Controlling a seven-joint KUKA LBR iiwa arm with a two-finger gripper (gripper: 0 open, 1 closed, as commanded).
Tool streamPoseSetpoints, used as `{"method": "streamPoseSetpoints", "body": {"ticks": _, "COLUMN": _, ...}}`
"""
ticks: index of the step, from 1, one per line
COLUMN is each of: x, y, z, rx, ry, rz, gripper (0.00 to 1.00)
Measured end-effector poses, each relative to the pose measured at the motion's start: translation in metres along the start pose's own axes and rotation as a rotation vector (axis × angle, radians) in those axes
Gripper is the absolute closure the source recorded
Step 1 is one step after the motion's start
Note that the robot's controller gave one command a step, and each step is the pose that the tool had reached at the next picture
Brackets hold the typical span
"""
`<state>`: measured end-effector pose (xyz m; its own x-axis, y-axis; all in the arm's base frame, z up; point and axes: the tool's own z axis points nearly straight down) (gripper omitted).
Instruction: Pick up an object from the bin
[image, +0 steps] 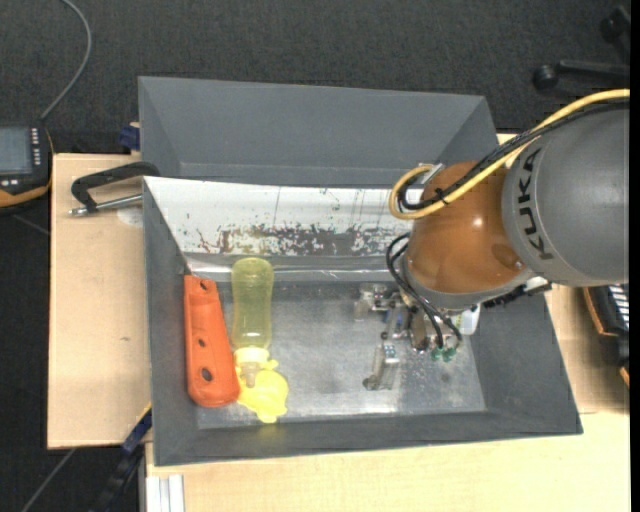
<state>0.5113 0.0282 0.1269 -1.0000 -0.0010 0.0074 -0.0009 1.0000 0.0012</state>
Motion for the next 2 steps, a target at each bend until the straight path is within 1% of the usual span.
{"method": "streamPoseSetpoints", "body": {"ticks": 1, "x": -0.002, "y": 0.0, "z": -0.004, "rx": 0.0, "ry": -0.009, "rz": 0.001, "gripper": 0.0}}
{"method": "streamPoseSetpoints", "body": {"ticks": 2, "x": -0.022, "y": -0.055, "z": 0.015, "rx": -0.001, "ry": -0.012, "rz": 0.027, "gripper": 0.0}}
